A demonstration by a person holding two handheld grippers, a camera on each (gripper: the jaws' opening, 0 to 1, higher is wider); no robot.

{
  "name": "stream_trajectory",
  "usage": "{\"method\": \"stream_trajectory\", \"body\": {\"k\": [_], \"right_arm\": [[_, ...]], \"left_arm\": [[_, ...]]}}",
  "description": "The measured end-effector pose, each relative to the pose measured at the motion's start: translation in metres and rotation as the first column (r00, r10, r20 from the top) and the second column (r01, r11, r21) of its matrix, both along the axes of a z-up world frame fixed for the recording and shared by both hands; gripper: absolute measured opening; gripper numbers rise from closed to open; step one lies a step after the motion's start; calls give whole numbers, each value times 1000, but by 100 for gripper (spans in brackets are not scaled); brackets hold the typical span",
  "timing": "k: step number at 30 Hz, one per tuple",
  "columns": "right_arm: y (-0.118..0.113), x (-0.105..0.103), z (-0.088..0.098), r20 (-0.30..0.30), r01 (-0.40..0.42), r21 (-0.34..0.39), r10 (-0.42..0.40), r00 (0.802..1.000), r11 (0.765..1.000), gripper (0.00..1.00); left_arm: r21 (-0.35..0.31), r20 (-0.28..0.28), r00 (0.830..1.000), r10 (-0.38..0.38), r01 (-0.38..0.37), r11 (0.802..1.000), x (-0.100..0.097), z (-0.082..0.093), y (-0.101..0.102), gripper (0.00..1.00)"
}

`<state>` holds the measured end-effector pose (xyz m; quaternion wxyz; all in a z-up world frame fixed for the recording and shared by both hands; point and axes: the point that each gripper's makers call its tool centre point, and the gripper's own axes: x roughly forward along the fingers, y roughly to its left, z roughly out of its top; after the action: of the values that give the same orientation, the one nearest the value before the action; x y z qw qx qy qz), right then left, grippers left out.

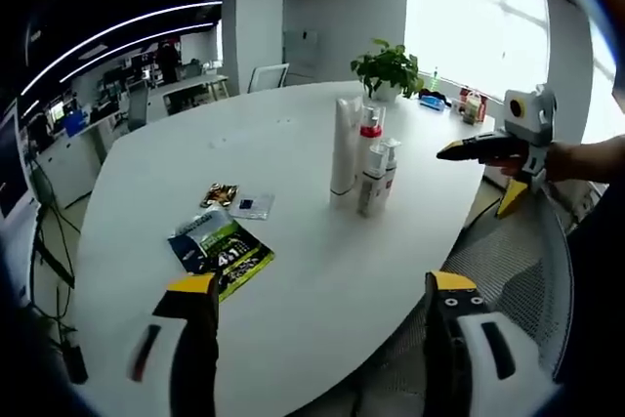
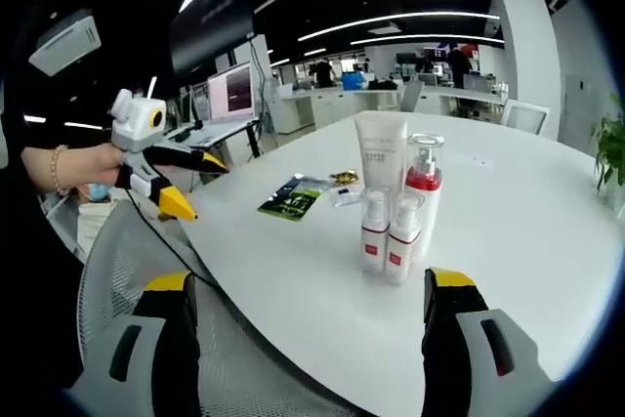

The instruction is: Arrange the skincare products in the storage area until every visible bottle or jar stands upright without overlapping.

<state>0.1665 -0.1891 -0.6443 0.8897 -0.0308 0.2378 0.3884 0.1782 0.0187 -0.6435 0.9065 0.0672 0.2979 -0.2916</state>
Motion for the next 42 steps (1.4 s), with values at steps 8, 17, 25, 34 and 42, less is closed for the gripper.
{"method": "stream_trajectory", "body": {"k": [8,17,25,34,42], "right_arm": [[1,1,-2,1,-3,-15,3,1000,1000,96],[0,2,-3,-3,4,-12,-4,1000,1000,96],[1,2,-3,-5,4,-15,-4,1000,1000,95],[2,3,-3,-10,12,-10,-12,1000,1000,94],[-1,5,-2,-23,26,21,-26,999,999,94]], "left_arm": [[-1,-6,997,76,-76,997,-1,1,18,93],[45,-1,993,116,-116,992,-2,-9,31,98],[68,-6,992,126,-125,990,-5,-13,30,98],[43,-33,987,157,-155,987,-7,-19,39,96],[43,-54,984,170,-167,985,-7,-22,39,96]]}}
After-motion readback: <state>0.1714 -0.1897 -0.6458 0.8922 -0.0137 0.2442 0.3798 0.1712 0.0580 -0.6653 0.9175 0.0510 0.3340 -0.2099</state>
